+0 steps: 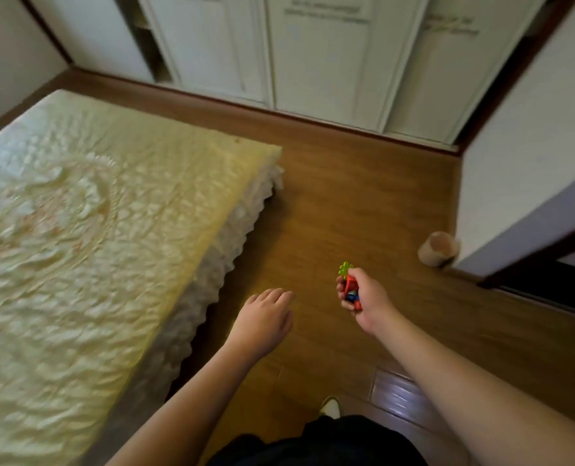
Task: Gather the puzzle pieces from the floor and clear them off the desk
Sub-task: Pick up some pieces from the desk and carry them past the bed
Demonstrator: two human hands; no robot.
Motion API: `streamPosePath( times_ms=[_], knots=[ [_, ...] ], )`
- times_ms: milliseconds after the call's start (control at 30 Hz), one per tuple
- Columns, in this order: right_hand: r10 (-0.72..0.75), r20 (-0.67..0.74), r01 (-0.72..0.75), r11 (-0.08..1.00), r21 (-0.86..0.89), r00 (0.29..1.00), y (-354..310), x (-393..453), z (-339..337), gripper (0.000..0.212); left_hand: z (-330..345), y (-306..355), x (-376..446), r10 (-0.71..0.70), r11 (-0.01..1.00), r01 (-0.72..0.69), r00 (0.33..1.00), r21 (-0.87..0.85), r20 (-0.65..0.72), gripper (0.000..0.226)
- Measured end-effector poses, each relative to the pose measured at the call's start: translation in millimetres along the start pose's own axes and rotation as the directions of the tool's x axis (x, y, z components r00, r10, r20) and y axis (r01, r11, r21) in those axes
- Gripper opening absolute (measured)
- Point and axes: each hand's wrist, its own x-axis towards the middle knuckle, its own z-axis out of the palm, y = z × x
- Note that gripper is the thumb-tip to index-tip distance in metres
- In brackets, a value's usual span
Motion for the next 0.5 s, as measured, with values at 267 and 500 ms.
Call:
streamPosePath(
  times_ms=[267, 500],
  knots=[
    [-0.049, -0.153, 0.075, 0.983, 0.166, 0.987, -50.2, 25.3, -70.7, 0.029, -7.2, 64.9, 98.6, 0.207, 0.977, -0.21, 0.976, 0.026, 0.065, 0.042],
    [-0.064, -0.29, 0.131, 0.968, 0.216, 0.955, -110.0, 67.3, -106.2, 0.028, -3.4, 73.1, 205.8, 0.341, 0.936, -0.351, 0.927, 0.04, 0.156, 0.045]
  ],
)
